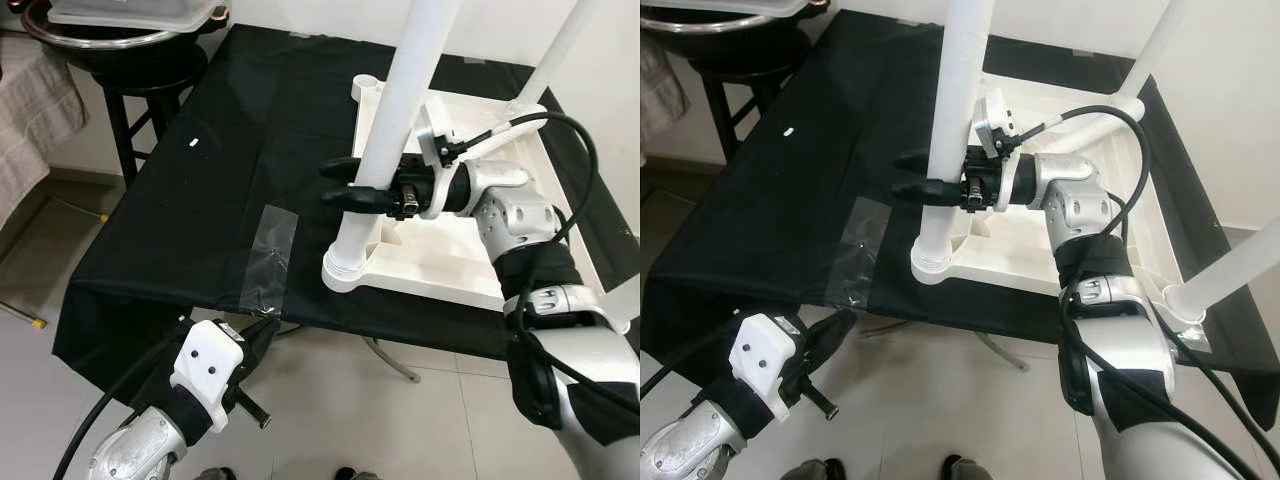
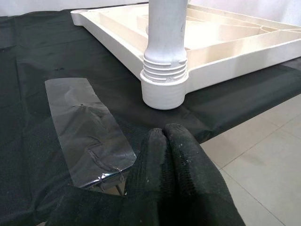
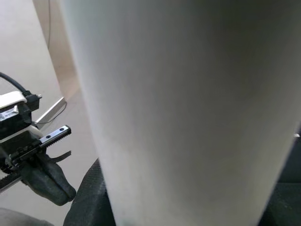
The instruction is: Building children table
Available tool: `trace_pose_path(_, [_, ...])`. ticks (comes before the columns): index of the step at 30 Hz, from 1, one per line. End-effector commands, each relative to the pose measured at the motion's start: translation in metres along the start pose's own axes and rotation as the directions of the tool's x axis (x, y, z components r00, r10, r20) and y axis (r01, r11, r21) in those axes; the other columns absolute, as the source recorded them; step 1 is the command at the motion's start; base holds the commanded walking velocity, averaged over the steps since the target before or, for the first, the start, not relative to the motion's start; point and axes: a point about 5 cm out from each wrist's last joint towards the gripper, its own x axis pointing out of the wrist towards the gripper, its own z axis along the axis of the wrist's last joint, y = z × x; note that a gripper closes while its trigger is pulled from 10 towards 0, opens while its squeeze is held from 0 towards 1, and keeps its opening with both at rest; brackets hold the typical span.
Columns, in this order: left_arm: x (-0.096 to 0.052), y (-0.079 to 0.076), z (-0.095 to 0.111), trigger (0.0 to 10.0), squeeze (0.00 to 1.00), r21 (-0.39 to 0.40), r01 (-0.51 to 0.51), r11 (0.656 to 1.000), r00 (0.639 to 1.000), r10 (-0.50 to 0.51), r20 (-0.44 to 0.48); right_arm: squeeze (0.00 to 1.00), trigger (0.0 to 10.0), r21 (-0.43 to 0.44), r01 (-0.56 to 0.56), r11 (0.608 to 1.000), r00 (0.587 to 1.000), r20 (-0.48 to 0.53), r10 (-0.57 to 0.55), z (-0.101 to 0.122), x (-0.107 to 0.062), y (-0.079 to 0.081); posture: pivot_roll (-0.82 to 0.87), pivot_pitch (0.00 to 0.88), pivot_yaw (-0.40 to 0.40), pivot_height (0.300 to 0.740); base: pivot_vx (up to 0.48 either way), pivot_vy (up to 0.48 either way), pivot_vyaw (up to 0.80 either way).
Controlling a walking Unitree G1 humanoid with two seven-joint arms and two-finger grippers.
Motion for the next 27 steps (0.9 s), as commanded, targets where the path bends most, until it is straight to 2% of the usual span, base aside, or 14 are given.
trace_pose_path(1, [-0.003, -0.001, 0.001, 10.0, 0.0, 0.012, 0.01, 1.0, 1.0, -0.01, -0.003, 0.0, 0.0, 0.029, 0.025, 0.999, 0.999, -0.042, -0.024, -0.016, -0.01, 0.004, 0.08, 0.224, -0.107, 0.74, 0.0, 0.0, 0.0])
trace_pose_path(4, [-0.002, -0.001, 0.001, 10.0, 0.0, 0.012, 0.007, 1.0, 1.0, -0.007, -0.001, 0.0, 0.0, 0.0, 0.115, 0.993, 0.991, -0.064, -0.115, -0.026, -0.013, 0.008, 0.07, 0.224, -0.107, 0.74, 0.0, 0.0, 0.0])
trace_pose_path(6, [-0.001, 0.0, 0.001, 10.0, 0.0, 0.012, 0.007, 1.0, 1.0, -0.007, 0.001, 0.0, 0.0, -0.024, 0.383, 0.924, 0.916, -0.121, -0.383, -0.046, -0.005, 0.009, 0.06, 0.221, -0.107, 0.74, 0.0, 0.0, 0.0])
trace_pose_path(7, [-0.001, 0.002, 0.0, 10.0, 0.0, 0.013, 0.007, 1.0, 1.0, -0.007, 0.002, 0.0, 0.0, -0.061, 0.559, 0.827, 0.815, -0.145, -0.561, -0.057, 0.0, 0.01, 0.04, 0.22, -0.099, 0.74, 0.0, 0.0, 0.0])
trace_pose_path(8, [-0.001, 0.003, 0.0, 10.0, 0.0, 0.01, 0.006, 1.0, 1.0, -0.006, 0.004, 0.0, 0.0, -0.093, 0.778, 0.621, 0.604, -0.156, -0.781, -0.068, -0.001, 0.013, 0.04, 0.221, -0.095, 0.74, 0.0, 0.0, 0.0])
trace_pose_path(9, [0.001, 0.004, 0.0, 10.0, 0.0, 0.005, 0.006, 1.0, 1.0, -0.006, 0.005, 0.0, 0.0, -0.045, 0.853, 0.52, 0.505, -0.185, -0.843, -0.084, 0.007, 0.03, 0.03, 0.221, -0.075, 0.74, 0.0, 0.0, 0.0])
trace_pose_path(10, [0.001, 0.004, 0.0, 10.0, 0.0, 0.005, 0.006, 1.0, 1.0, -0.006, 0.005, 0.0, 0.0, -0.045, 0.853, 0.52, 0.505, -0.185, -0.843, -0.084, 0.007, 0.03, 0.03, 0.221, -0.075, 0.74, 0.0, 0.0, 0.0])
trace_pose_path(11, [0.001, 0.004, -0.001, 10.0, 0.0, 0.0, 0.005, 1.0, 1.0, -0.005, 0.006, 0.0, 0.0, -0.003, 0.881, 0.474, 0.463, -0.208, -0.862, -0.092, 0.011, 0.042, 0.03, 0.221, -0.075, 0.74, 0.0, 0.0, 0.0])
trace_pose_path(15, [0.005, 0.003, -0.001, 10.0, 0.0, -0.007, 0.018, 1.0, 1.0, -0.018, 0.014, 0.0, 0.0, 0.083, 0.863, 0.497, 0.502, -0.233, -0.833, -0.103, 0.046, 0.064, 0.02, 0.202, -0.06, 0.74, 0.0, 0.0, 0.0])
trace_pose_path(19, [0.011, 0.004, 0.0, 10.0, 0.0, -0.018, 0.012, 1.0, 1.0, -0.011, 0.029, 0.0, 0.0, 0.109, 0.832, 0.543, 0.554, -0.172, -0.814, -0.091, 0.079, 0.06, 0.03, 0.187, -0.068, 0.74, 0.0, 0.0, 0.0])
trace_pose_path(22, [0.012, 0.006, -0.001, 10.0, 0.0, -0.025, -0.003, 1.0, 1.0, 0.004, 0.03, 0.0, 0.0, 0.11, 0.831, 0.546, 0.557, -0.158, -0.816, -0.088, 0.08, 0.057, 0.03, 0.182, -0.069, 0.74, 0.0, 0.0, 0.0])
trace_pose_path(23, [0.013, 0.009, -0.001, 10.0, 0.0, -0.031, -0.025, 0.999, 0.999, 0.026, 0.031, 0.0, 10.0, 0.108, 0.833, 0.542, 0.553, -0.147, -0.82, -0.085, 0.078, 0.054, 0.03, 0.18, -0.07, 0.74, 0.0, 0.0, 0.0])
trace_pose_path(26, [0.014, 0.017, -0.003, 10.0, 0.0, -0.078, -0.102, 0.992, 0.994, 0.104, 0.026, 0.0, 10.0, 0.121, 0.865, 0.488, 0.5, -0.121, -0.857, -0.075, 0.07, 0.054, 0.03, 0.179, -0.067, 0.74, 0.0, 0.0, 0.0])
trace_pose_path(27, [0.015, 0.019, -0.004, 10.0, 0.0, -0.115, -0.128, 0.985, 0.991, 0.132, 0.024, 1.0, 10.0, 0.133, 0.868, 0.478, 0.492, -0.11, -0.864, -0.071, 0.068, 0.056, 0.03, 0.178, -0.066, 0.74, 0.0, 0.0, 0.0])
